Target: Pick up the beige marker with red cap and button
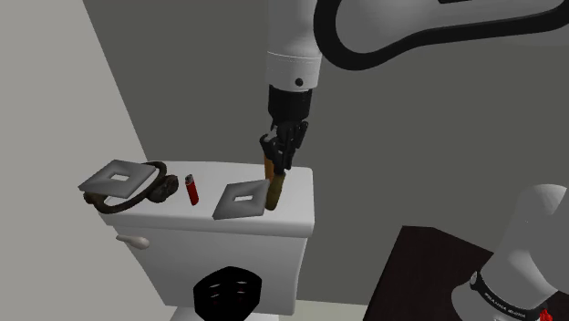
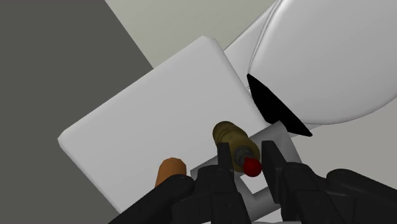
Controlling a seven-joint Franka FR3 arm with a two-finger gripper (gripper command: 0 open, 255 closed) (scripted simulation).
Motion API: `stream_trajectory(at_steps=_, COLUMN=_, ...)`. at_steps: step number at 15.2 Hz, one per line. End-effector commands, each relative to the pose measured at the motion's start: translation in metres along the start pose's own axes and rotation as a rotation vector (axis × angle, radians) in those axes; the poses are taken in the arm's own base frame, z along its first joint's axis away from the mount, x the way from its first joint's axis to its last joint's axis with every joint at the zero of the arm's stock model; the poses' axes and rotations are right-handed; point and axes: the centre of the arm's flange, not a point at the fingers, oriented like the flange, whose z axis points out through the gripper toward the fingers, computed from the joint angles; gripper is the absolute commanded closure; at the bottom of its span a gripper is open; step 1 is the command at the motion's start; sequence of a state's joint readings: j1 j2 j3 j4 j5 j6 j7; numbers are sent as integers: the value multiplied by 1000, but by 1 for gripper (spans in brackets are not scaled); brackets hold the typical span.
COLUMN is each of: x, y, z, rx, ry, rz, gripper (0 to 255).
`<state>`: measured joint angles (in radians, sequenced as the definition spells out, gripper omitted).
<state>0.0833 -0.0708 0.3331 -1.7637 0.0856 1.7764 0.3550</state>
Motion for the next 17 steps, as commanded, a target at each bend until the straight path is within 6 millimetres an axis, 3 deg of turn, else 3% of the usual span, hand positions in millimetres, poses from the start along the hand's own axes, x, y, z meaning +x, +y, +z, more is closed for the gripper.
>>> stream_trajectory(at_steps=1, x=0, y=0, z=-4, rx=-1, ry=-2, rz=0, gripper=255)
stream_trajectory(at_steps=15, x=4, y=-7, z=-78, rx=-1, ry=-2, rz=0, gripper=255)
stream_trajectory(at_steps=17, x=4, y=-7, z=-78, rx=-1, ry=-2, rz=0, gripper=255)
